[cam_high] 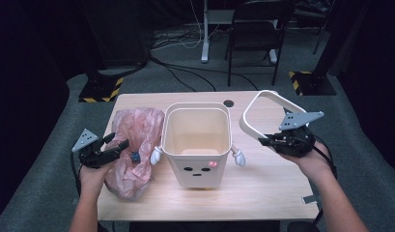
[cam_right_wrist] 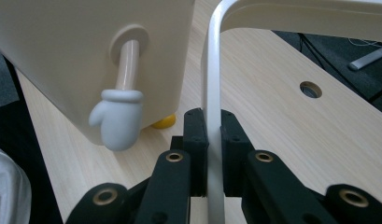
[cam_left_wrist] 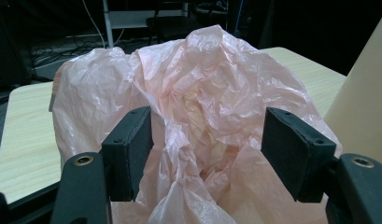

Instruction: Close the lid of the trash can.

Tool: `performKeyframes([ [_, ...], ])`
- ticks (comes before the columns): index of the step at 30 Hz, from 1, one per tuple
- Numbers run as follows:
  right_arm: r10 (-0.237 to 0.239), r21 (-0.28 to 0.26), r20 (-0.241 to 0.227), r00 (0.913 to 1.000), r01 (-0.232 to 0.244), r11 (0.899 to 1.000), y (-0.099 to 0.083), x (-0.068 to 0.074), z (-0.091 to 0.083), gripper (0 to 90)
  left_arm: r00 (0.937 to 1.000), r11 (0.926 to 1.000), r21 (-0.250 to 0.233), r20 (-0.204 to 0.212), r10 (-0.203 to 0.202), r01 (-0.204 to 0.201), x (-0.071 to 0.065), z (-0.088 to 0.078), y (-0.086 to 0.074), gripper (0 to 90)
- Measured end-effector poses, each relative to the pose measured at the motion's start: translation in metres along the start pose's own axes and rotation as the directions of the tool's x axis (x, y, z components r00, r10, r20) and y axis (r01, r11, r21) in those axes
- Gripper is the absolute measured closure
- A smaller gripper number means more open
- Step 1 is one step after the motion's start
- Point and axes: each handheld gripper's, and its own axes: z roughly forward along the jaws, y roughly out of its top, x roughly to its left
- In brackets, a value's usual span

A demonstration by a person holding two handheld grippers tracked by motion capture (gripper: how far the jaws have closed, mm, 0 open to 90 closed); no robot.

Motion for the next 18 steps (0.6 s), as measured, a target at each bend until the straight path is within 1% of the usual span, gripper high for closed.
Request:
performKeyframes([
  [8, -0.018, -0.015, -0.005, 0.9998, 0.018, 1.0, 0.016, -0.001, -0.015, 83.5, 1.0, 1.0, -0.001, 0.002, -0.002, 0.002, 0.0, -0.001, 0.0, 33.6],
  [9, -0.017, -0.017, -0.008, 0.9998, 0.017, 1.0, 0.019, 0.0, -0.017, 83.5, 1.0, 1.0, -0.001, 0.002, -0.001, 0.001, 0.0, 0.0, 0.0, 33.6],
  [14, -0.049, -0.035, -0.016, 0.9987, 0.048, 0.998, 0.034, 0.006, -0.026, 83.5, 1.0, 1.0, 0.0, 0.001, 0.002, -0.002, 0.0, 0.0, 0.0, 33.6],
  [18, -0.06, -0.044, -0.029, 0.9978, 0.059, 0.997, 0.04, 0.01, -0.028, 83.5, 1.0, 1.0, -0.001, 0.002, -0.001, 0.001, -0.001, 0.0, 0.0, 33.7],
])
